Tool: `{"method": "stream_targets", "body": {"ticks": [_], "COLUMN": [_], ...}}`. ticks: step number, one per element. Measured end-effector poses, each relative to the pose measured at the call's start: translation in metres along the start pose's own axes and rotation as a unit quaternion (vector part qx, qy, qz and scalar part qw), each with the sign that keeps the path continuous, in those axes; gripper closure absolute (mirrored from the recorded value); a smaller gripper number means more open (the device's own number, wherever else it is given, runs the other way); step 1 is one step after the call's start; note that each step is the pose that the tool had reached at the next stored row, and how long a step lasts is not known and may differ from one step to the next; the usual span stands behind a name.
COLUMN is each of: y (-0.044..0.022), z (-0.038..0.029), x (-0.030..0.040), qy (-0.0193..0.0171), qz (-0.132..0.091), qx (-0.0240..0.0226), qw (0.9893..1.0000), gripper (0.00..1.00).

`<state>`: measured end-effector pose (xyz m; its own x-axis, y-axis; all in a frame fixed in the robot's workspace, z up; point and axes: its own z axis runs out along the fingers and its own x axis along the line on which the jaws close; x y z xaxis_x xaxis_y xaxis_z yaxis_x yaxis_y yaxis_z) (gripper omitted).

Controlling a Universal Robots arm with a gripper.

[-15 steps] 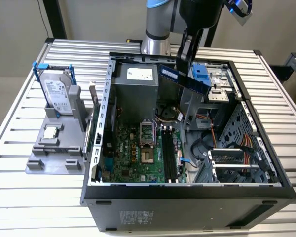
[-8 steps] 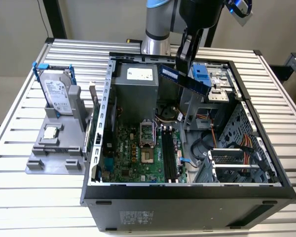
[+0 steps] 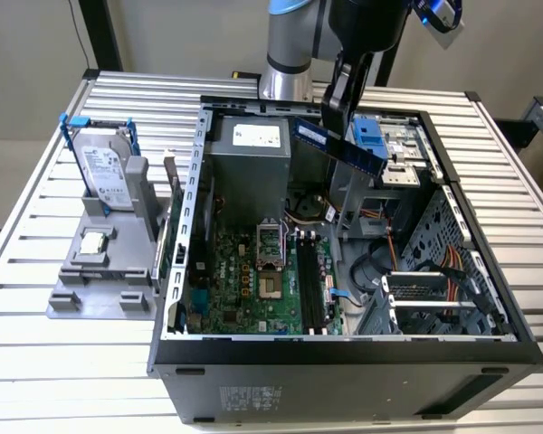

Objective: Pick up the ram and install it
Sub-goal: 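Insert the ram into the slot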

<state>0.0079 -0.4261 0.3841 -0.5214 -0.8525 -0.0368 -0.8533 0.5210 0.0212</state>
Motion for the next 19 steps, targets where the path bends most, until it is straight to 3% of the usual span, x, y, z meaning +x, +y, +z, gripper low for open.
{"method": "stream_targets", "body": {"ticks": [19], "y": [0.0000], "z": [0.0000], "x": [0.0000], "qy": [-0.0006], "qz": [0.028], "qx": [0.0010], "qw": [0.9996], "gripper": [1.00]}}
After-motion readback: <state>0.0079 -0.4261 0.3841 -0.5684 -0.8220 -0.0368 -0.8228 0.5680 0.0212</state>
